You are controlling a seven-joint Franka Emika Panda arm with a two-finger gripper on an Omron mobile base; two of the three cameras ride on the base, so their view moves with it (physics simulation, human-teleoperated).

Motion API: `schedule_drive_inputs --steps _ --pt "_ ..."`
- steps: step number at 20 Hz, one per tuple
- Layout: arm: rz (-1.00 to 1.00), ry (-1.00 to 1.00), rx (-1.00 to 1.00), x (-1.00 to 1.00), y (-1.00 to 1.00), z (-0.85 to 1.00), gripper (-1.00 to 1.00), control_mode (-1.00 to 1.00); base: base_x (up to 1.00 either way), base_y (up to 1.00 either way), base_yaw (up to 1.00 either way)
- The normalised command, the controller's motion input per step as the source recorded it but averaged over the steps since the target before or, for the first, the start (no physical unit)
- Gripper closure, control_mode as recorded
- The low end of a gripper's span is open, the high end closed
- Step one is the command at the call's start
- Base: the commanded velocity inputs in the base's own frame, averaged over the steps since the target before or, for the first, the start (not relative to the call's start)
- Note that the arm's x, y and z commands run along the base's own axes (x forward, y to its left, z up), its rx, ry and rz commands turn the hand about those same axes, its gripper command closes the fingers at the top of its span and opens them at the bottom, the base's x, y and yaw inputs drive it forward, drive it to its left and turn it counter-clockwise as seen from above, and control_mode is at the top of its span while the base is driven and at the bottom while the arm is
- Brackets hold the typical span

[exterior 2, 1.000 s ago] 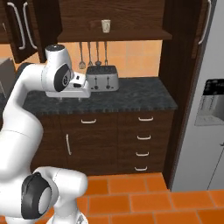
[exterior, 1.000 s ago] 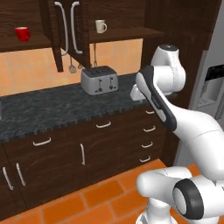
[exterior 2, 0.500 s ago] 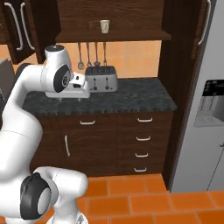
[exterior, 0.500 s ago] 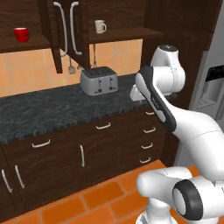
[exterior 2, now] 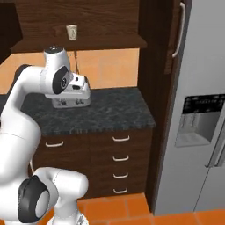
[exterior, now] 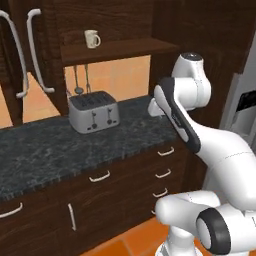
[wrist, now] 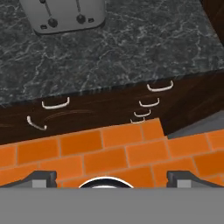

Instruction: Gather all objects into one cabinet and sort the glasses and bowls to opposite sides.

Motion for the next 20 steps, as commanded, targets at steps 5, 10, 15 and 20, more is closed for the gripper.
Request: schedule_drive_inputs --steps 5,10,15,20 --pt "0.0 0.0 0.0 0.0 0.0 0.0 -1.0 1.0 0.98 -0.02 0.33" --pt "0.0 0.0 0.0 0.0 0.0 0.0 -1.0 1.0 0.84 0.0 0.22" --pt "0.0 0.0 0.0 0.0 0.0 0.0 -1.0 1.0 0.4 -0.38 0.04" --pt "0.0 0.0 0.0 0.0 0.0 0.0 -1.0 1.0 0.71 -0.64 0.16"
